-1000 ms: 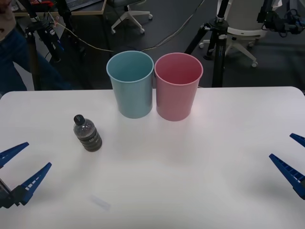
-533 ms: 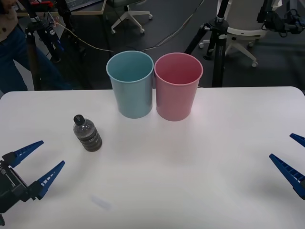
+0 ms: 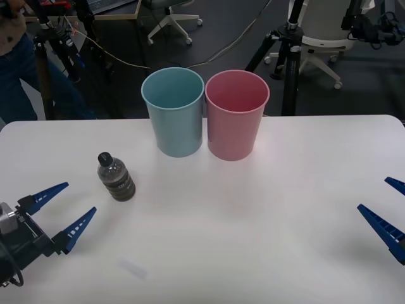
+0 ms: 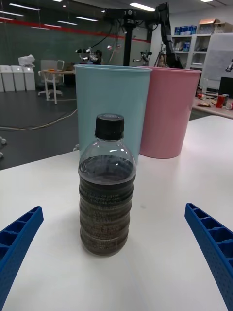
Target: Grasp the object on the table and drop it into the matching bin: aluminum can to the light blue bin, PET bottle to the pink bin.
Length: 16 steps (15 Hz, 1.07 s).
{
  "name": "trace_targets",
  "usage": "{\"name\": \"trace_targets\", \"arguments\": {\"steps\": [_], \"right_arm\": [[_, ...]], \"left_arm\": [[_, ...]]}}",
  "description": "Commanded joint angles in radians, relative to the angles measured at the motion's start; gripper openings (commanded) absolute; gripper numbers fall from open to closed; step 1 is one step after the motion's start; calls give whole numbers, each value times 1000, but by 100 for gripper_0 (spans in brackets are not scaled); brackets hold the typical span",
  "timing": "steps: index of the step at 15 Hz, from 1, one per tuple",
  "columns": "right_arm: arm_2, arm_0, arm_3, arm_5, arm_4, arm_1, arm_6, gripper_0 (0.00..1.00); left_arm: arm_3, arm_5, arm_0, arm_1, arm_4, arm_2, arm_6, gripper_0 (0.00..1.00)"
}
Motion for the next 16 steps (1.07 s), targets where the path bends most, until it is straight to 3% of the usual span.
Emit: {"name": "trace_targets", "arguments": {"steps": [1, 10, 16], "right_arm": [[0, 0, 0, 0, 0, 0, 0, 100], [0, 0, 0, 0, 0, 0, 0, 100], [0, 0, 0, 0, 0, 0, 0, 100]], "left_arm": [[6, 37, -17, 0, 8, -35, -17, 100], [178, 51, -148, 0, 20, -115, -131, 100], [179, 106, -183, 0, 28, -177, -149, 100]]}}
